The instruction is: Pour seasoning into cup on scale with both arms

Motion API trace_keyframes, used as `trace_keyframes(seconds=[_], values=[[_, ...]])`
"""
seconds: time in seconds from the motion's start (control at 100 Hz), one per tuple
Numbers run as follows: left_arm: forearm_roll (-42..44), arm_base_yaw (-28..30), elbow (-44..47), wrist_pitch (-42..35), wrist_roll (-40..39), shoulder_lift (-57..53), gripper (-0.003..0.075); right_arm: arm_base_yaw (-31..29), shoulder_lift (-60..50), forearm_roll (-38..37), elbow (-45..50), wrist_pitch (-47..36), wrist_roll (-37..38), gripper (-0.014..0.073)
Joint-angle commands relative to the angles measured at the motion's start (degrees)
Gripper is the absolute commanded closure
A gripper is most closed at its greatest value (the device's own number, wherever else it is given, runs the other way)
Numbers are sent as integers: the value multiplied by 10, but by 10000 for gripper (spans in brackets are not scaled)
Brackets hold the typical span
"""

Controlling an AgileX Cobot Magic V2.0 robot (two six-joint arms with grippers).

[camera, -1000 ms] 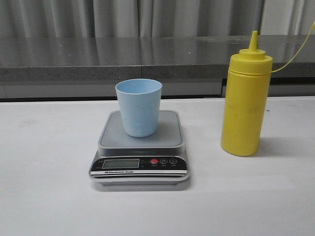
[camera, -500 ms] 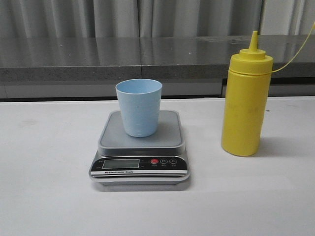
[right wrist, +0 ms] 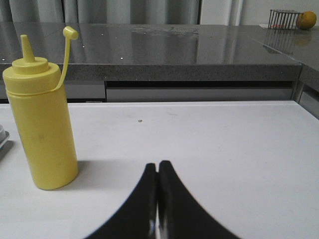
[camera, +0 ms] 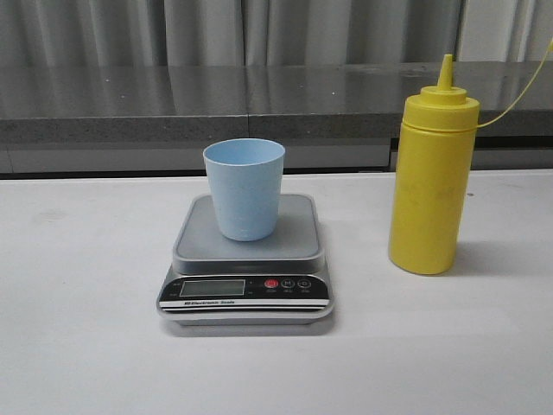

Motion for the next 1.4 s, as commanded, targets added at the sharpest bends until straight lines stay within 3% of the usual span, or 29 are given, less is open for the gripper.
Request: trace_keyframes(seconds=[0.0,0.18,0.27,0.37,0.53,0.66,1.39], values=[[20,0,-5,-93,0,7,740,-4,-13,3,-10,-48,1,662],[57,20,66,-272,-6,7,740,-4,-13,3,-10,-48,1,662],[78,28,106,-311,-34,7,740,-4,-13,3,-10,-48,1,662],[118,27,144,-319,-79,7,740,-4,-13,3,-10,-48,1,662],[138,19,185,-324,-81,7,740,-4,-13,3,-10,-48,1,662],[141,17,219,-372,-81,0,740,-4,-13,3,-10,-47,1,662],[160,17,218,-365,-81,-24,740,-4,-13,3,-10,-47,1,662]])
